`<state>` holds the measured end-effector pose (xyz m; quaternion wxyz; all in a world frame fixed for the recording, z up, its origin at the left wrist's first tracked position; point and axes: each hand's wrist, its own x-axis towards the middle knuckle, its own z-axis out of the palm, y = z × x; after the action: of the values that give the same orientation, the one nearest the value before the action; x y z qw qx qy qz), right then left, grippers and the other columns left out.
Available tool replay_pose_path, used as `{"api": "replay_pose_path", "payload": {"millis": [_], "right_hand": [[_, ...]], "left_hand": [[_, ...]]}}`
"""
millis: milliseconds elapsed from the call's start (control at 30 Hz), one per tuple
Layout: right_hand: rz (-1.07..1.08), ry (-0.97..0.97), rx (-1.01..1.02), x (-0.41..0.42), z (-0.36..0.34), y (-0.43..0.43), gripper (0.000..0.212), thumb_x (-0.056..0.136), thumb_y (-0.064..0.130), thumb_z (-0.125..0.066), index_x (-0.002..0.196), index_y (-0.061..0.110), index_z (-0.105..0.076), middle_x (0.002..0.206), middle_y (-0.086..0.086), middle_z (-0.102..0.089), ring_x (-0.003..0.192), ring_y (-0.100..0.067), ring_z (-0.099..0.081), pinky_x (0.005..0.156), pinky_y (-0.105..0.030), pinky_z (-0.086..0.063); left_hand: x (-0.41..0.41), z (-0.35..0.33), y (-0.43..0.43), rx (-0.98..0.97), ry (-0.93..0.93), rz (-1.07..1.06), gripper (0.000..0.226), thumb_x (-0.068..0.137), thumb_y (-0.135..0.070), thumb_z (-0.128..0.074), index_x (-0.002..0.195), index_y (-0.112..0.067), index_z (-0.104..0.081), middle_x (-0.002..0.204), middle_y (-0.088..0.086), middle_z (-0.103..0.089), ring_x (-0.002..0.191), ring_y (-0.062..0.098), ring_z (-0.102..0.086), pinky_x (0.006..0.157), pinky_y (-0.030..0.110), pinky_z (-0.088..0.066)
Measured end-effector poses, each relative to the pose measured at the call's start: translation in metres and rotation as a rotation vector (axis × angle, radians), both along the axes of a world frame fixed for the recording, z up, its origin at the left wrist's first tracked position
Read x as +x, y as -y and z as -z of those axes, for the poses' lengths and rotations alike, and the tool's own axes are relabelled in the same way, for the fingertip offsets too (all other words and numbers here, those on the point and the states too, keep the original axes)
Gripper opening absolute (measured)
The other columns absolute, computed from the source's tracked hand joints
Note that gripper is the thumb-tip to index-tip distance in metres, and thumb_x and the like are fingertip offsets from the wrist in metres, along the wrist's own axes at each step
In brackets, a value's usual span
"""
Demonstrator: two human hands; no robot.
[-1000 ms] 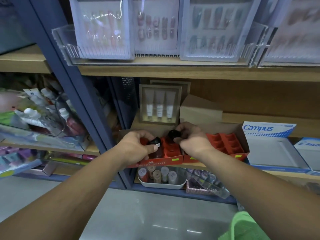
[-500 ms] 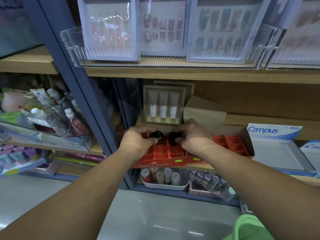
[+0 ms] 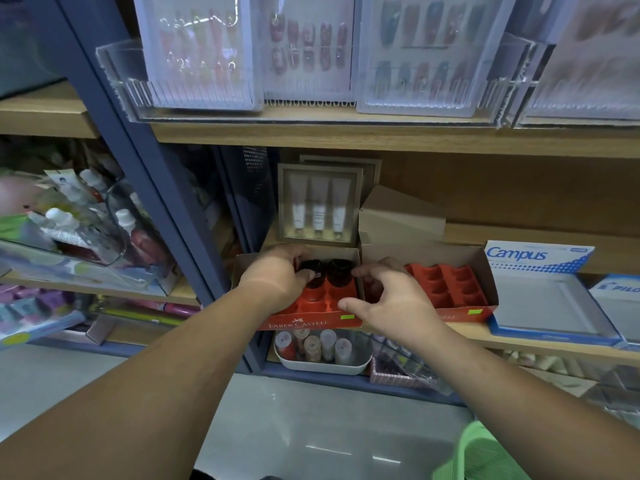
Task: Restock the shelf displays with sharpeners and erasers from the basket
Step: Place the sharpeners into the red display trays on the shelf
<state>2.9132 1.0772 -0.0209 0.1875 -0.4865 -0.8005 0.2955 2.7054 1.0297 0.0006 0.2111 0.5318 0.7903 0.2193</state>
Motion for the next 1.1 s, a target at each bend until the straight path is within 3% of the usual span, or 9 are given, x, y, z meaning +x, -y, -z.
{"api": "replay_pose_path", "payload": {"millis": [100, 200, 367, 433, 533, 667, 933, 1000, 1100], "right_hand": [[-0.069, 0.09, 0.134, -0.005, -0.001, 0.006, 0.061, 0.071, 0.067, -0.079, 0.123, 0.039, -0.067, 0.123, 0.018, -0.046, 0.122, -0.009, -0.049, 0.101, -0.033, -0.047], [-0.107, 0.23, 0.182, -0.007, -0.001, 0.007, 0.058, 0.074, 0.071, -0.074, 0.121, 0.038, -0.069, 0.134, 0.012, -0.044, 0.129, -0.015, -0.043, 0.104, -0.035, -0.045], [-0.001, 0.296, 0.194, -0.01, 0.0, 0.01, 0.04, 0.075, 0.068, -0.075, 0.073, 0.029, -0.07, 0.138, 0.01, -0.046, 0.134, -0.019, -0.035, 0.105, -0.038, -0.044], [0.013, 0.297, 0.208, -0.013, -0.001, 0.011, 0.043, 0.076, 0.069, -0.074, 0.069, 0.028, -0.068, 0.135, 0.01, -0.048, 0.132, -0.018, -0.037, 0.103, -0.037, -0.044], [0.001, 0.292, 0.216, -0.016, 0.0, 0.011, 0.043, 0.075, 0.073, -0.071, 0.074, 0.029, -0.069, 0.135, 0.011, -0.047, 0.13, -0.017, -0.039, 0.101, -0.037, -0.045], [0.031, -0.035, 0.128, 0.001, 0.004, 0.011, 0.043, 0.079, 0.065, -0.074, 0.109, 0.034, -0.07, 0.133, 0.013, -0.049, 0.128, -0.011, -0.047, 0.105, -0.033, -0.045], [0.042, -0.173, 0.031, 0.047, 0.006, 0.018, 0.041, 0.087, 0.05, -0.073, 0.124, 0.039, -0.059, 0.124, 0.018, -0.055, 0.118, -0.004, -0.055, 0.102, -0.029, -0.049], [0.039, -0.18, 0.036, 0.049, 0.008, 0.019, 0.038, 0.088, 0.046, -0.074, 0.123, 0.039, -0.061, 0.123, 0.02, -0.054, 0.119, -0.003, -0.055, 0.102, -0.029, -0.049], [0.038, -0.165, 0.054, 0.048, 0.004, 0.019, 0.036, 0.088, 0.044, -0.074, 0.122, 0.036, -0.063, 0.121, 0.017, -0.054, 0.119, -0.003, -0.054, 0.092, -0.009, -0.039]], "left_hand": [[-0.006, -0.014, 0.011, 0.008, 0.234, -0.023, 0.054, 0.096, -0.017, -0.063, 0.143, -0.033, -0.044, 0.117, -0.004, -0.065, 0.091, 0.019, -0.069, 0.075, 0.027, -0.058], [-0.014, -0.023, 0.026, -0.026, 0.434, -0.008, 0.07, 0.091, -0.01, -0.07, 0.144, -0.043, -0.038, 0.113, -0.005, -0.071, 0.094, 0.017, -0.074, 0.079, 0.034, -0.063], [-0.017, -0.02, 0.035, 0.054, 0.674, -0.077, 0.06, 0.074, -0.016, -0.092, 0.127, -0.02, -0.063, 0.104, -0.002, -0.079, 0.094, 0.015, -0.077, 0.09, 0.042, -0.061], [-0.014, -0.023, 0.036, 0.046, 0.665, -0.075, 0.046, 0.076, -0.024, -0.091, 0.118, -0.02, -0.07, 0.097, 0.0, -0.08, 0.088, 0.017, -0.078, 0.084, 0.04, -0.063], [-0.006, -0.019, 0.032, 0.029, 0.638, 0.004, 0.039, 0.092, -0.027, -0.076, 0.129, -0.025, -0.065, 0.101, -0.001, -0.078, 0.09, 0.013, -0.077, 0.081, 0.037, -0.064], [0.0, -0.018, 0.02, -0.064, 0.388, 0.114, 0.037, 0.098, -0.03, -0.067, 0.132, -0.043, -0.06, 0.104, -0.01, -0.076, 0.091, 0.008, -0.074, 0.089, 0.031, -0.06], [0.027, -0.018, -0.002, 0.031, 0.105, 0.096, 0.033, 0.076, -0.033, -0.089, 0.102, -0.032, -0.067, 0.098, -0.01, -0.068, 0.089, 0.008, -0.066, 0.077, 0.028, -0.058], [0.03, -0.017, -0.003, 0.025, 0.106, 0.101, 0.035, 0.081, -0.03, -0.086, 0.113, -0.032, -0.071, 0.102, -0.012, -0.069, 0.094, 0.007, -0.066, 0.083, 0.024, -0.055], [0.031, -0.016, -0.002, 0.031, 0.071, 0.096, 0.041, 0.091, -0.027, -0.077, 0.13, -0.032, -0.068, 0.102, -0.01, -0.064, 0.098, 0.006, -0.062, 0.089, 0.018, -0.047]]}}
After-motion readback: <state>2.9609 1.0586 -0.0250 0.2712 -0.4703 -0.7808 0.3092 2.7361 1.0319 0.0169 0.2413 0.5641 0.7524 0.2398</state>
